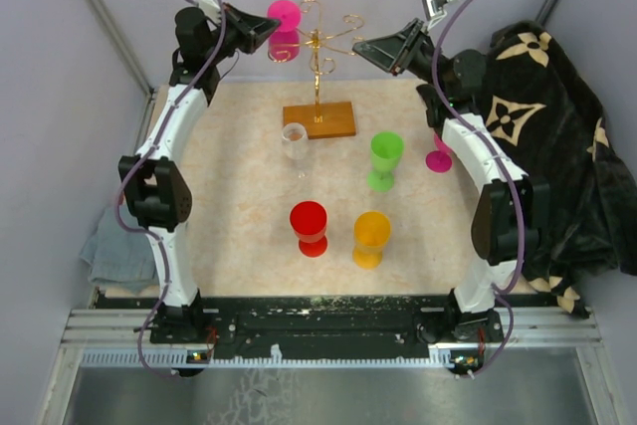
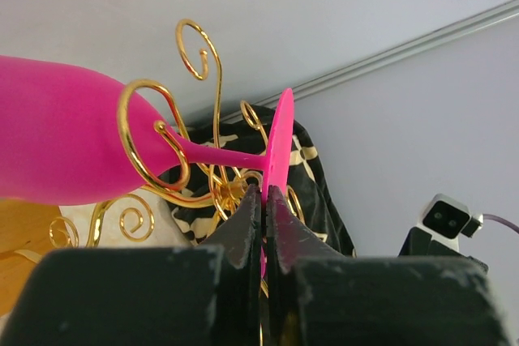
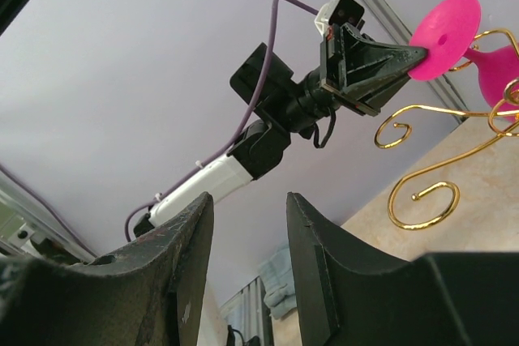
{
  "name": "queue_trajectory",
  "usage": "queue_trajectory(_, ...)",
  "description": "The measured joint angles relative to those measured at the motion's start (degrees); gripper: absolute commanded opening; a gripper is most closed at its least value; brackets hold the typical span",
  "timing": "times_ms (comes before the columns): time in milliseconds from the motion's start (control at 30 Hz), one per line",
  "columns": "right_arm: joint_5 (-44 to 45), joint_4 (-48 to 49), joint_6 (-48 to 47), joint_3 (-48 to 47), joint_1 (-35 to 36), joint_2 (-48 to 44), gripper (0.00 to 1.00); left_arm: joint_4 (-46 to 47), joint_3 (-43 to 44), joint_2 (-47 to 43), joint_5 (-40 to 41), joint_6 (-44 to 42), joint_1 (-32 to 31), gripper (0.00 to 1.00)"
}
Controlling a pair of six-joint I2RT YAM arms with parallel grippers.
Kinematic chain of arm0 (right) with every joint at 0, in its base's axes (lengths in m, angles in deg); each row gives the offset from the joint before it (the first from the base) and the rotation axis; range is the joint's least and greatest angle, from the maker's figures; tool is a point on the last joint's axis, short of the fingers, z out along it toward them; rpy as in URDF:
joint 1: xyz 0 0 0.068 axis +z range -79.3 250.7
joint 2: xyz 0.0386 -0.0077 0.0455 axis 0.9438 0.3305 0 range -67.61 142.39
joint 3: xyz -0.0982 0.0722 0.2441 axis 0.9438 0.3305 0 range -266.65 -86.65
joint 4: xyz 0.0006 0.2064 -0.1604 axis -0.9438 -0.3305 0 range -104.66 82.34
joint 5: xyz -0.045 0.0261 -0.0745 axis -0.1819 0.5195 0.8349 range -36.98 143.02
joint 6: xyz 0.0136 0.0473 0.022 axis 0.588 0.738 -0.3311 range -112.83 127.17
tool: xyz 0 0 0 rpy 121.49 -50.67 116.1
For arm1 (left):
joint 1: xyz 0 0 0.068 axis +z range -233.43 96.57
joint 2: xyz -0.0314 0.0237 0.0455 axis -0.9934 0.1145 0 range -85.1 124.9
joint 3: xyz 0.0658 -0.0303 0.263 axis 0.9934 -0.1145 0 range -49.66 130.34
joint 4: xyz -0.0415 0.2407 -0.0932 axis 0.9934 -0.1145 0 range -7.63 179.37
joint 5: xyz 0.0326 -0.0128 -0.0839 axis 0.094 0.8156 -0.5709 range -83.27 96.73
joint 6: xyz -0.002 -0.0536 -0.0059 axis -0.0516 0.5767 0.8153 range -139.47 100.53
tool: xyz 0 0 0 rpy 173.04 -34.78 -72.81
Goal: Place the wine glass upside down on the wine glass rack
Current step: Turn the wine glass upside down at the wine rack.
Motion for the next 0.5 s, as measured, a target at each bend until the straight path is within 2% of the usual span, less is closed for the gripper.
queue_trajectory(500, 0.00, -1.22, -1.29, 0.09, 0.00, -0.76, 0.42, 3.74, -1.95, 0.35, 6.34, 0.24, 0.00, 0.00)
